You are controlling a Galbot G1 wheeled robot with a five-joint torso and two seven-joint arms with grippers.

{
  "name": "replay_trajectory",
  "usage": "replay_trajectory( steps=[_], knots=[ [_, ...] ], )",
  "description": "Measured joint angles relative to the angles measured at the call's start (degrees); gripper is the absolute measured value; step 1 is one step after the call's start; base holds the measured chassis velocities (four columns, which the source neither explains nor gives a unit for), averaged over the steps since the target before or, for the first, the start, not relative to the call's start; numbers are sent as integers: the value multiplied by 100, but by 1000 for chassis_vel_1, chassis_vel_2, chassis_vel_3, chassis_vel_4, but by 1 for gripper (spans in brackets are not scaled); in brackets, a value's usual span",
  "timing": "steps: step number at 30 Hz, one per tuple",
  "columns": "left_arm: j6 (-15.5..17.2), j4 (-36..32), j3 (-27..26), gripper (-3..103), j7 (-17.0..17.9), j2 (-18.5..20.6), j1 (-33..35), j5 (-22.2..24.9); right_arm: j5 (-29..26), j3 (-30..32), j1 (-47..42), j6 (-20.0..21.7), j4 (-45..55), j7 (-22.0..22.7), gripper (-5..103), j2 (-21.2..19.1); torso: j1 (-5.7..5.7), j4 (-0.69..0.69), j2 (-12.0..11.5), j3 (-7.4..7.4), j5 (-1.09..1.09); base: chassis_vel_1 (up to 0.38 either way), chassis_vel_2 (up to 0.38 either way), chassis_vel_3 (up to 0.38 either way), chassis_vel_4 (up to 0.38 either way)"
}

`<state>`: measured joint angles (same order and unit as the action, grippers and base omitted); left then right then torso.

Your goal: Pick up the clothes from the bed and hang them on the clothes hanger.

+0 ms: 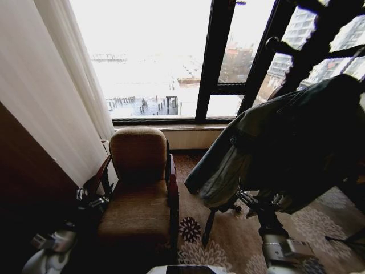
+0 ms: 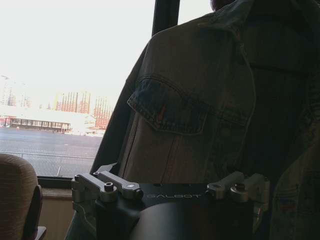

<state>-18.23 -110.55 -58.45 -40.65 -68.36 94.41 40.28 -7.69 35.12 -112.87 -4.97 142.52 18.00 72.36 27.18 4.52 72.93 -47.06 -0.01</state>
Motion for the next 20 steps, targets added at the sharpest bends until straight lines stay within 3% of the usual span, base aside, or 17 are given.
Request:
replay_trajectory(
  steps=[3,11,20],
  knots=[
    [12,95,-31,100,-46,117,-22,35,-42,-61,66,56,-64,-12,100,-31,0,0,0,0,0,0,0,0,0],
    [-202,441,-332,100,-690,214,444,317,-185,-75,9,151,-9,-7,100,-47,-1,-3,0,0,0,0,0,0,0],
    [-287,877,-579,100,-853,552,330,513,-194,122,-177,98,-89,-3,100,-88,-1,0,0,1,1,0,0,0,0]
  ],
)
